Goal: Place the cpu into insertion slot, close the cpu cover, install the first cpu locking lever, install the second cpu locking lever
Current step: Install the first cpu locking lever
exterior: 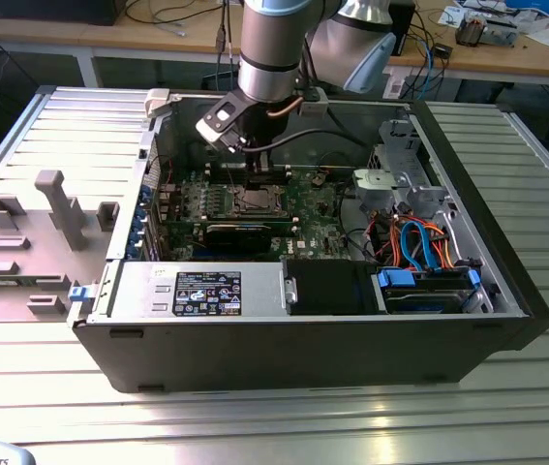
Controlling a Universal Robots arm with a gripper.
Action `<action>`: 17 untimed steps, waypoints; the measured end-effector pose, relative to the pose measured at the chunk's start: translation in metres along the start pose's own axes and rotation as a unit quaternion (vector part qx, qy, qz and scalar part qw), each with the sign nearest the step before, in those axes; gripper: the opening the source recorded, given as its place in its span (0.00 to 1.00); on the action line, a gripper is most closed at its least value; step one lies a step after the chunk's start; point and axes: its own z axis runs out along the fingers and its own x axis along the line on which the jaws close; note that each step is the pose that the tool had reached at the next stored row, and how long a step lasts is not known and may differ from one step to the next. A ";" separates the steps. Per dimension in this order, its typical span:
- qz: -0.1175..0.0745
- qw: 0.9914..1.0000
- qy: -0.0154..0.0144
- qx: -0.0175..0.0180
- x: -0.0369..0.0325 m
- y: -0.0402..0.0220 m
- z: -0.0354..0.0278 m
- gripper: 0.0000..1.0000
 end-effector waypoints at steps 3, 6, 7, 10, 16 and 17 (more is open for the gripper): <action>-0.007 1.000 0.000 0.000 0.0000 0.0000 0.0000 0.11; -0.012 1.000 -0.001 0.000 0.0000 0.0000 0.0000 0.11; -0.013 1.000 -0.001 0.000 0.0000 0.0000 0.0000 0.11; -0.017 1.000 -0.001 0.000 0.0000 0.0000 0.0000 0.11; -0.029 1.000 -0.002 0.001 0.0000 0.0000 0.0000 0.11; -0.031 1.000 -0.002 0.001 0.0000 0.0000 0.0000 0.11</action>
